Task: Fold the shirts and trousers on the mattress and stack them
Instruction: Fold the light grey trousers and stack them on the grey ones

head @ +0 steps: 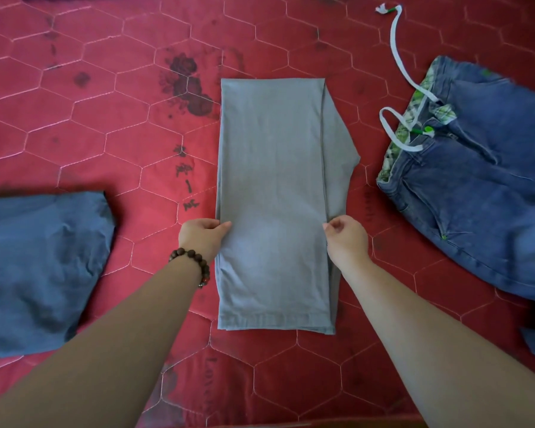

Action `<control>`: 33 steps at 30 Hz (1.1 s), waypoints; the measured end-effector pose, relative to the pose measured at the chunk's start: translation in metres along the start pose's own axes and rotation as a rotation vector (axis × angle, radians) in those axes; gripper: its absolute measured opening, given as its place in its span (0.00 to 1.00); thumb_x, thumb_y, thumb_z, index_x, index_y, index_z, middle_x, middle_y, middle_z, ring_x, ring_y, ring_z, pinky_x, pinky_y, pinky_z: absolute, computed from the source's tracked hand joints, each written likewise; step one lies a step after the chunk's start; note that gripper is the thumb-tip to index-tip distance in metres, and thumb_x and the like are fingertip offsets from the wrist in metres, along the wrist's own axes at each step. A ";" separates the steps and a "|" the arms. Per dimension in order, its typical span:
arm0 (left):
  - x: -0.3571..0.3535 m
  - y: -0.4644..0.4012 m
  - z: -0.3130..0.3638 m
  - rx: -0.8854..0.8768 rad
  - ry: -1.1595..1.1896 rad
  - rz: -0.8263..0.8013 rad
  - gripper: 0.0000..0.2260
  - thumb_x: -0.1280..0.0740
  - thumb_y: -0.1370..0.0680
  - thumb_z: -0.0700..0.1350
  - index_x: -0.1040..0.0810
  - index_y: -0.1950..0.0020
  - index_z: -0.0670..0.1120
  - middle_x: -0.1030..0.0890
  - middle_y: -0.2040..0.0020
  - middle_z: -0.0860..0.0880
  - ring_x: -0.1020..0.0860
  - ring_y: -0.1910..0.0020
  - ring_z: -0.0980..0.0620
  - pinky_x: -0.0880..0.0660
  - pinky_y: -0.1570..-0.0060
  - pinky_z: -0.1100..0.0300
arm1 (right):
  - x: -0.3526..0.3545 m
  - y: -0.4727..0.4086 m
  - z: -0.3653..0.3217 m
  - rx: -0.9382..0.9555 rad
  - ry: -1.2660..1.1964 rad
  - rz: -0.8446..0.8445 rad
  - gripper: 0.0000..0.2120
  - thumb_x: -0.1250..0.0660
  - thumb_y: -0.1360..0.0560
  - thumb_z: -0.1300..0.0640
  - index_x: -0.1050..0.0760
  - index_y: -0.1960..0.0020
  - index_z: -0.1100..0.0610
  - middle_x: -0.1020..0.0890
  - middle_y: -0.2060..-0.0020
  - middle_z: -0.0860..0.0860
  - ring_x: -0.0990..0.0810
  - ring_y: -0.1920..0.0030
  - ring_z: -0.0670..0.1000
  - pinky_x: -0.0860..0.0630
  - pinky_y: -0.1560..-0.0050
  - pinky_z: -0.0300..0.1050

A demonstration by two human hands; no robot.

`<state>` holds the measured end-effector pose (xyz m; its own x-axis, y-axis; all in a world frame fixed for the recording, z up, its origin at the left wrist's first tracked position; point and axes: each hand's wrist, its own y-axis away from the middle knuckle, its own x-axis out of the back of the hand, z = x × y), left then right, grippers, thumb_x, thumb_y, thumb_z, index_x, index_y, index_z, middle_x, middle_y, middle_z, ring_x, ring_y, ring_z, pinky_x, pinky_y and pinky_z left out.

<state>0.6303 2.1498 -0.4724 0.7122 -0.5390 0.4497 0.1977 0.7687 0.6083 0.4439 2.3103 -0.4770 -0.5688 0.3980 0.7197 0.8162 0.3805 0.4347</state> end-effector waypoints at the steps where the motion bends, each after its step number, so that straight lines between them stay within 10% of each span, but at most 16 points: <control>1: 0.000 0.000 -0.001 0.014 0.019 0.003 0.10 0.29 0.25 0.45 0.20 0.67 0.51 0.17 0.63 0.50 0.21 0.64 0.52 0.21 0.57 0.57 | -0.001 0.000 0.000 -0.003 -0.005 -0.003 0.06 0.36 0.22 0.57 0.27 0.57 0.57 0.24 0.61 0.52 0.27 0.60 0.52 0.37 0.62 0.43; 13: -0.005 0.001 0.004 0.075 0.112 0.023 0.08 0.27 0.28 0.42 0.17 0.50 0.44 0.17 0.55 0.50 0.19 0.55 0.52 0.25 0.53 0.62 | -0.004 -0.003 -0.004 -0.061 0.070 -0.006 0.09 0.39 0.20 0.55 0.26 0.49 0.61 0.25 0.46 0.59 0.27 0.54 0.55 0.34 0.54 0.44; 33: -0.001 -0.044 0.024 0.055 0.212 -0.014 0.04 0.24 0.30 0.45 0.18 0.61 0.52 0.15 0.58 0.47 0.16 0.56 0.48 0.20 0.47 0.51 | 0.005 -0.045 -0.018 0.059 -0.016 -0.009 0.06 0.31 0.25 0.51 0.25 0.57 0.52 0.23 0.52 0.58 0.31 0.64 0.44 0.38 0.67 0.36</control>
<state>0.6046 2.1083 -0.4847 0.8363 -0.4607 0.2972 0.1758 0.7389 0.6505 0.4060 2.2803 -0.4833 -0.5781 0.4075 0.7070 0.8040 0.4326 0.4081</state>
